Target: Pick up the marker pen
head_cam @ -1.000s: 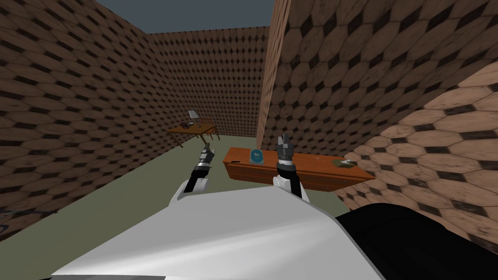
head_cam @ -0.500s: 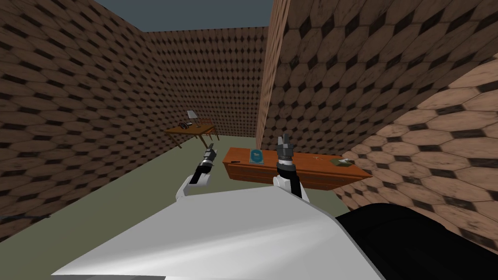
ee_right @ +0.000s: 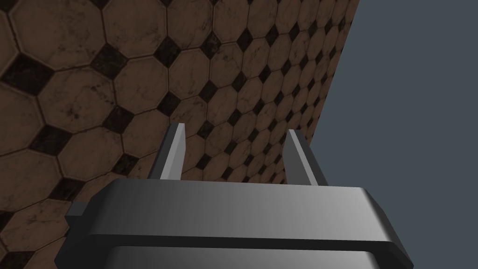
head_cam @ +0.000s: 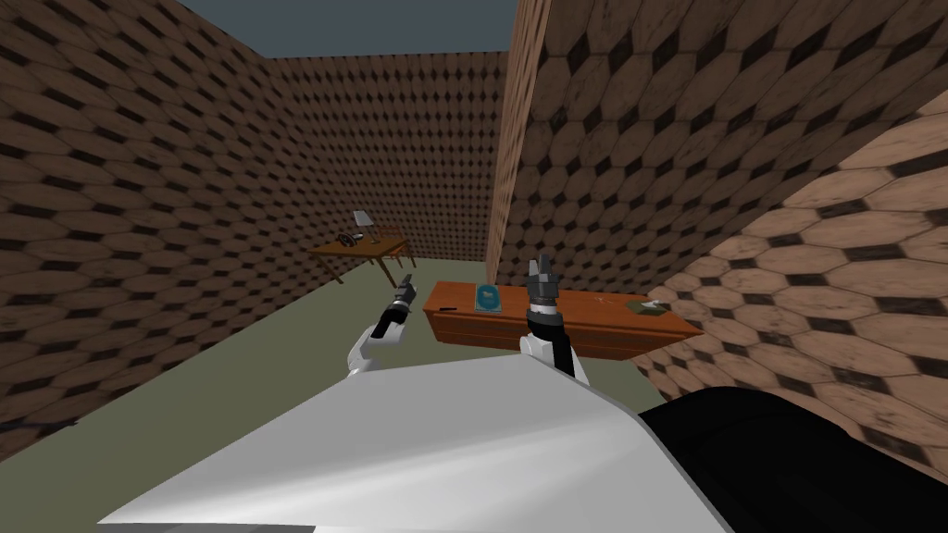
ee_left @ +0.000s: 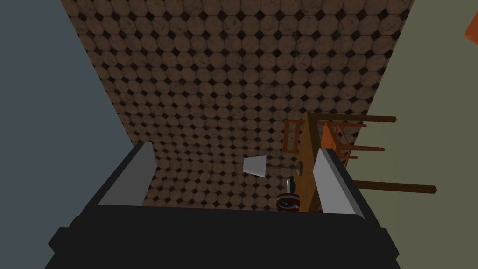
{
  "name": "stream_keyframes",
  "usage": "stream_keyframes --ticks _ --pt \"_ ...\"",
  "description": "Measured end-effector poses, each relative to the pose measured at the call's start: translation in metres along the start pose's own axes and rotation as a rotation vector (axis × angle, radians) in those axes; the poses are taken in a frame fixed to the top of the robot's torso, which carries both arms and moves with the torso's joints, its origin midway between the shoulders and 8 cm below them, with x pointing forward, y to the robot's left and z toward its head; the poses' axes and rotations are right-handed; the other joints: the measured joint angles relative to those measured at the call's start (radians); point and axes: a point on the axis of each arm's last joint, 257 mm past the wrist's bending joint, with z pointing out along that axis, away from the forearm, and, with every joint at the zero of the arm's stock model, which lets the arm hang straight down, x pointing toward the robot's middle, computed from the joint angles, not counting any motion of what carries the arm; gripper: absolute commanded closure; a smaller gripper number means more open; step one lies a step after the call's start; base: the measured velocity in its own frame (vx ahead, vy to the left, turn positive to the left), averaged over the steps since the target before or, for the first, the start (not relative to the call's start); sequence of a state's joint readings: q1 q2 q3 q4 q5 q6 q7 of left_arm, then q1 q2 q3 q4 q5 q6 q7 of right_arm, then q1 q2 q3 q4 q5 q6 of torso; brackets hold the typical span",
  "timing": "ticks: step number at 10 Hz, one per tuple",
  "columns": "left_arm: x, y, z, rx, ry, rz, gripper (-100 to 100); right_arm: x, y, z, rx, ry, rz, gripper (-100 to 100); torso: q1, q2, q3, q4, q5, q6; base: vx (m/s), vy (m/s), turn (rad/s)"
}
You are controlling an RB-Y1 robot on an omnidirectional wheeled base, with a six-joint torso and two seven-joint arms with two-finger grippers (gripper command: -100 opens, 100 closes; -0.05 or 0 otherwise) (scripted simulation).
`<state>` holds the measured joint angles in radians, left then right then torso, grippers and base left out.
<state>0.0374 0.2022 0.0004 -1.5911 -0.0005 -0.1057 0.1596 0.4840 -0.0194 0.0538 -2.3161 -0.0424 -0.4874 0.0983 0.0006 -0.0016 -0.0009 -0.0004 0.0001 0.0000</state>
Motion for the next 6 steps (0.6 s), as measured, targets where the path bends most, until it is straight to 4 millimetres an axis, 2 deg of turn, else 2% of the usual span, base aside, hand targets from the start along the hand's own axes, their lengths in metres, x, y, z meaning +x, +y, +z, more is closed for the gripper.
stream_keyframes --ticks 6 --pt "-0.009 0.062 0.021 -0.18 -0.021 -0.018 -100 0.0 0.0 0.0 0.0 0.0 0.0 0 0.0 0.0 0.0 0.0 0.0 0.0 0.019 0.009 -0.033"
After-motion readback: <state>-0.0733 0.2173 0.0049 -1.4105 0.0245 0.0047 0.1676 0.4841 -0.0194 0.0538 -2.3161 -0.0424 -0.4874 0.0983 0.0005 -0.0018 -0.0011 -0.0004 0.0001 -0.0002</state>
